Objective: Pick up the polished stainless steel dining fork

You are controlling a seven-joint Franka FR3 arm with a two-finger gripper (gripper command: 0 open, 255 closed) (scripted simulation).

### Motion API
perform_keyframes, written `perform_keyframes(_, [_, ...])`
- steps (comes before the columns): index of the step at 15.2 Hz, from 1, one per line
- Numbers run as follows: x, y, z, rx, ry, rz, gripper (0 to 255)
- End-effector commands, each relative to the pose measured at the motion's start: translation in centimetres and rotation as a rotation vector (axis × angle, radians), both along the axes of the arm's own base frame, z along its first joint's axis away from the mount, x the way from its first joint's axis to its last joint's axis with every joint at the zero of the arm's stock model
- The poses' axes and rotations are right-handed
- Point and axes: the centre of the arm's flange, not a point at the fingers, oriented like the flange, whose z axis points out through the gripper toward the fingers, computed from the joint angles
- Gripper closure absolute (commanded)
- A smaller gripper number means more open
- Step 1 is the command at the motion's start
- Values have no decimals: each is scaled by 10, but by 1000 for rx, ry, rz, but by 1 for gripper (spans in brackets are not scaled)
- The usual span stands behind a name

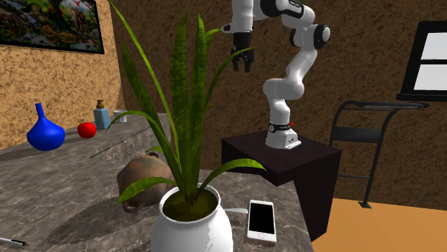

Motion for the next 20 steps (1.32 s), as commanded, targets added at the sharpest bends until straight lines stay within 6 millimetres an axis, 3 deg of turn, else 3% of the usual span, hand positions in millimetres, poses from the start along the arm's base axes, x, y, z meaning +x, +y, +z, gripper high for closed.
perform_keyframes(1, [0,0,0,0,0,0,0])
perform_keyframes(20, [97,122,-192,45,26,-286,0])
